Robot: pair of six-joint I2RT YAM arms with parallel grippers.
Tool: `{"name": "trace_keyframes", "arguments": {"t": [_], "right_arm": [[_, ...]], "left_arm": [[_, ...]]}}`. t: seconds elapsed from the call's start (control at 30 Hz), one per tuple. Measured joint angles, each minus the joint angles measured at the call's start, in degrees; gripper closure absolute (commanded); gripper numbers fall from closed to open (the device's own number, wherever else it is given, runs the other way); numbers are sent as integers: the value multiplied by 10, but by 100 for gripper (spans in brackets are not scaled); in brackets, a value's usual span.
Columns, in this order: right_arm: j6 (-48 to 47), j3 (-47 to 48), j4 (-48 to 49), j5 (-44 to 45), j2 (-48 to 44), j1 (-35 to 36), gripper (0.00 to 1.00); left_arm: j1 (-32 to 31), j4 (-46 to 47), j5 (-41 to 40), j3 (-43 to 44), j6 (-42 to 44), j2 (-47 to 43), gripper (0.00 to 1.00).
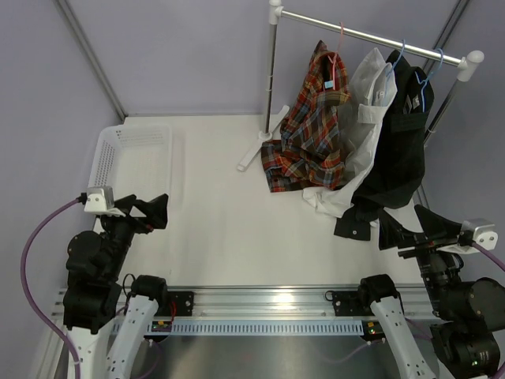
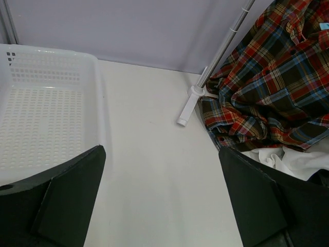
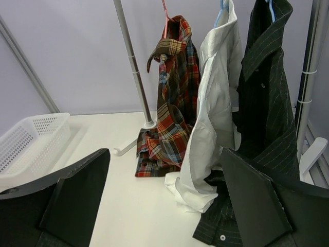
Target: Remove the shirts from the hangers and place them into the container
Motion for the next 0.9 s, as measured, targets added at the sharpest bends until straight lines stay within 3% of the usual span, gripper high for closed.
{"name": "trace_keyframes", "arguments": {"t": [0.3, 0.47, 0.9], "right_arm": [[16, 19, -30, -69, 70, 0, 1], [41, 43, -46, -87, 217, 0, 1], [54, 303, 10, -58, 601, 1, 7]], "left_arm": [[0, 19, 24, -5, -1, 59, 1], [0, 51, 43, -48, -12, 70, 1], [-2, 74, 40, -110, -12, 60, 1]]}}
